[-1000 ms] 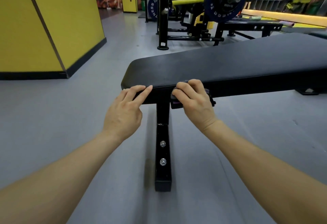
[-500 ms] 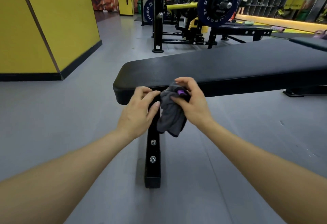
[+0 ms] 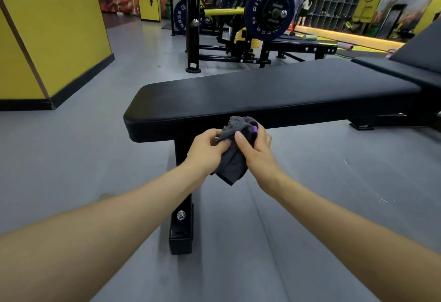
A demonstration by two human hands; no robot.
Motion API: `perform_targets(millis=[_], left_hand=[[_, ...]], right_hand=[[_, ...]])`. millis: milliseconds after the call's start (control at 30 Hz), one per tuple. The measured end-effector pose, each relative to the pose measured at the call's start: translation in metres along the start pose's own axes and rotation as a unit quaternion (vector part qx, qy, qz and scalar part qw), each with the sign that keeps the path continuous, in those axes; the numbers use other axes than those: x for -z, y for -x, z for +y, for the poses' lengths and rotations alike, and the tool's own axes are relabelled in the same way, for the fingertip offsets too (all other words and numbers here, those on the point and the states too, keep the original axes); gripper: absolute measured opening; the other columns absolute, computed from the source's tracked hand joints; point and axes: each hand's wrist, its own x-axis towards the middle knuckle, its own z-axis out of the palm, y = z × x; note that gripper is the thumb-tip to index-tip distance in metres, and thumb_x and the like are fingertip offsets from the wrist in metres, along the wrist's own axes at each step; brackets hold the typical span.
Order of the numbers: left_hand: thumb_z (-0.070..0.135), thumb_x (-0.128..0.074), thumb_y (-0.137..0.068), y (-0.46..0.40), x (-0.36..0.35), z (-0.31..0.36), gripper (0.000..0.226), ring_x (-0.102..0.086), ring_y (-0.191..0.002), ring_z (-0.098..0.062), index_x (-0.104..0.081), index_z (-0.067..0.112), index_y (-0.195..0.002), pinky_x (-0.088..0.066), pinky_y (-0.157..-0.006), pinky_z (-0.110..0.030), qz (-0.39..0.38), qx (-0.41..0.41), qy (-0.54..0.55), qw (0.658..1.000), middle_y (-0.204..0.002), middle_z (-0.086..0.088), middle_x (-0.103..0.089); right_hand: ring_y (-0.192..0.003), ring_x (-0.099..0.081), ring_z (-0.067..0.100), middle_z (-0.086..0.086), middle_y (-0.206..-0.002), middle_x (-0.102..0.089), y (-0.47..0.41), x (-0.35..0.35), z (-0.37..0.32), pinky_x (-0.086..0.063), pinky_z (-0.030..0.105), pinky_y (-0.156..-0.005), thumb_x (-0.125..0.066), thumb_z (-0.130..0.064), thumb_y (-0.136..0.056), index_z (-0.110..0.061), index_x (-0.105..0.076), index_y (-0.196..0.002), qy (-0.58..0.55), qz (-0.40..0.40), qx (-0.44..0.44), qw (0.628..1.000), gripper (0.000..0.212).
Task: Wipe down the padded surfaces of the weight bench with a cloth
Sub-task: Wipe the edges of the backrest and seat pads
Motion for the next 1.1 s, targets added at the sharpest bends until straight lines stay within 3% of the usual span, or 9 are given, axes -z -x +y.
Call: perform_targets(millis=[133,200,367,467,600,733,833,967,1100], left_hand=[[0.003,-0.04,-0.098,0.01,-0.003,0.007,0.031,-0.062,-0.097,-0.011,-0.058,0.009,-0.122,-0.052,-0.078,-0.018,-0.167,0.012,0.108,0.98,-0.11,-0.004,-0.065],[0.003,-0.043,-0.096,0.01,-0.003,0.01,0.033,-0.059,-0.097,-0.001,-0.057,0.013,-0.125,-0.047,-0.079,-0.008,-0.175,-0.02,0.064,0.982,-0.113,0.002,-0.064],[0.006,-0.052,-0.091,-0.007,0.023,0.01,0.03,-0.053,-0.092,-0.004,-0.064,0.018,-0.115,-0.037,-0.084,-0.008,0.1,-0.168,-0.169,0.966,-0.107,0.006,-0.05],[0.007,-0.051,-0.089,-0.011,0.052,-0.001,0.032,-0.048,-0.108,-0.011,-0.06,0.018,-0.118,-0.031,-0.091,-0.014,0.195,-0.174,-0.236,0.936,-0.11,0.007,-0.041],[0.009,-0.052,-0.088,-0.009,0.087,-0.018,0.036,-0.038,-0.115,-0.017,-0.053,0.017,-0.123,-0.026,-0.089,-0.016,0.254,-0.148,-0.301,0.907,-0.12,-0.001,-0.039],[0.011,-0.052,-0.088,-0.008,0.12,-0.032,0.039,-0.036,-0.119,-0.023,-0.045,0.012,-0.127,-0.026,-0.098,-0.023,0.309,-0.092,-0.316,0.892,-0.128,-0.009,-0.034],[0.013,-0.053,-0.09,-0.007,0.139,-0.041,0.045,-0.04,-0.123,-0.025,-0.039,0.01,-0.133,-0.031,-0.102,-0.03,0.295,-0.051,-0.29,0.909,-0.135,-0.01,-0.034],[0.013,-0.049,-0.094,-0.011,0.147,-0.044,0.042,-0.046,-0.122,-0.016,-0.04,0.012,-0.135,-0.035,-0.097,-0.026,0.261,-0.033,-0.227,0.938,-0.134,-0.005,-0.045],[0.01,-0.047,-0.094,-0.014,0.15,-0.044,0.031,-0.052,-0.11,-0.012,-0.05,0.015,-0.125,-0.04,-0.092,-0.025,0.254,-0.044,-0.155,0.954,-0.125,-0.001,-0.054]], right_hand=[[-0.114,-0.048,0.015,0.003,-0.123,-0.043,0.008,0.013,0.002,-0.041,0.029,-0.101,-0.053,-0.002,-0.09,-0.021,-0.042,-0.123,0.018,0.058,0.103,0.993,0.039],[-0.105,-0.05,0.013,0.005,-0.115,-0.048,0.005,0.021,0.001,-0.042,0.024,-0.096,-0.051,0.006,-0.087,-0.016,-0.049,-0.115,0.073,0.102,0.179,0.976,0.036],[-0.099,-0.041,0.006,0.012,-0.114,-0.044,-0.028,0.032,0.007,-0.035,0.012,-0.093,-0.047,0.009,-0.085,-0.004,-0.053,-0.116,0.13,0.251,0.249,0.927,0.034],[-0.101,-0.041,0.021,0.015,-0.116,-0.038,-0.039,0.008,0.016,-0.034,0.018,-0.089,-0.046,0.008,-0.083,-0.006,-0.049,-0.122,0.161,0.295,0.229,0.914,0.041],[-0.093,-0.039,0.028,0.02,-0.111,-0.04,-0.045,-0.021,0.016,-0.028,0.016,-0.082,-0.042,0.011,-0.079,-0.013,-0.044,-0.119,0.193,0.346,0.249,0.884,0.047],[-0.095,-0.041,0.029,0.019,-0.111,-0.038,-0.044,-0.037,0.017,-0.036,0.023,-0.084,-0.042,0.014,-0.075,-0.021,-0.037,-0.116,0.201,0.304,0.277,0.889,0.054],[-0.098,-0.039,0.025,0.01,-0.114,-0.033,-0.042,-0.068,0.016,-0.047,0.04,-0.083,-0.045,0.011,-0.075,-0.021,-0.041,-0.118,0.202,0.255,0.302,0.896,0.054],[-0.097,-0.034,0.02,0.007,-0.113,-0.032,-0.04,-0.104,0.013,-0.044,0.036,-0.086,-0.037,-0.005,-0.08,-0.022,-0.041,-0.117,0.21,0.242,0.322,0.891,0.041],[-0.098,-0.034,0.02,0.003,-0.113,-0.028,-0.037,-0.124,0.013,-0.042,0.036,-0.087,-0.052,0.006,-0.077,-0.022,-0.04,-0.117,0.214,0.225,0.339,0.888,0.049]])
